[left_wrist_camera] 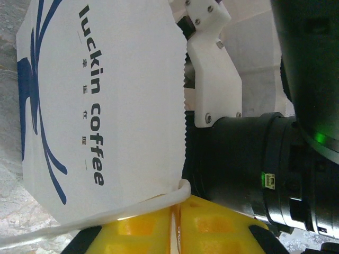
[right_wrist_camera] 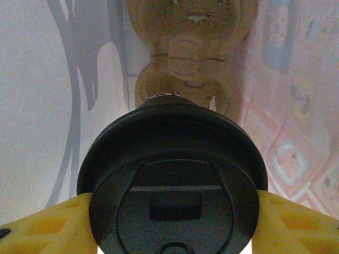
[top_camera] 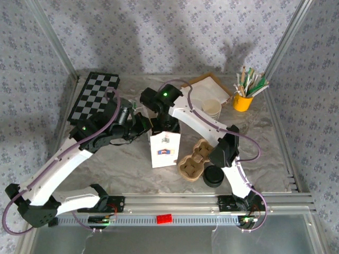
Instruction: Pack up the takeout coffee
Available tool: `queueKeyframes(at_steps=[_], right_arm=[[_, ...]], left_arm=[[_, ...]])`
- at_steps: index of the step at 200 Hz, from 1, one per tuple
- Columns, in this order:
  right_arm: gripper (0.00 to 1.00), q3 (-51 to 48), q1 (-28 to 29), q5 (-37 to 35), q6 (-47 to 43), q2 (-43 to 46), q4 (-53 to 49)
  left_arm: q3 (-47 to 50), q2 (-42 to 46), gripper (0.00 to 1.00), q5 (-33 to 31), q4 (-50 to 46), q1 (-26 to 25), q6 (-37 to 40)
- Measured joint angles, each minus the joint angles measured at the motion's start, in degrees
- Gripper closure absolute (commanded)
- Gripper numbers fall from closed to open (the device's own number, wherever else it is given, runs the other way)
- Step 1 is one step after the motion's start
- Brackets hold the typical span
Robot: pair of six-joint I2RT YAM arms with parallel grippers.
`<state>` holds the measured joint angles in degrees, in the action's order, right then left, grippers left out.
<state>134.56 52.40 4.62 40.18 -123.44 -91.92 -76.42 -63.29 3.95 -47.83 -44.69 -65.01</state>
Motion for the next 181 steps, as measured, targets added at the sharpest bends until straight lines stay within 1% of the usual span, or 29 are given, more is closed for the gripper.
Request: queueKeyframes(at_steps=[36, 51, 100, 136, 181], right_arm=[[0.48, -0.1, 0.0, -1.0, -0.7, -0.8, 0.0], [0.47, -0.1, 0.0, -1.6, -0.9, -1.1, 0.0], [0.47, -0.1, 0.2, -2.5, -1.5, -1.2, 0.0], [0.47, -0.1, 0.8, -2.5, -2.1, -1.2, 0.0], [0.47, -0.6, 1.1, -2.7, -2.3, -1.5, 0.0]], left_arm=[[1.0, 0.6, 0.88, -0.1, 0.0, 0.4, -0.6], [1.1, 0.6, 0.84, -0.1, 0.0, 0.6, -0.7], [1.2, 0.7, 0.81, 0.0, -0.1, 2.4, -0.9], [1.3, 1.2, 0.81, 1.5, 0.1, 3.5, -0.9], [1.4, 1.2, 0.81, 2.9, 0.0, 3.6, -0.6]])
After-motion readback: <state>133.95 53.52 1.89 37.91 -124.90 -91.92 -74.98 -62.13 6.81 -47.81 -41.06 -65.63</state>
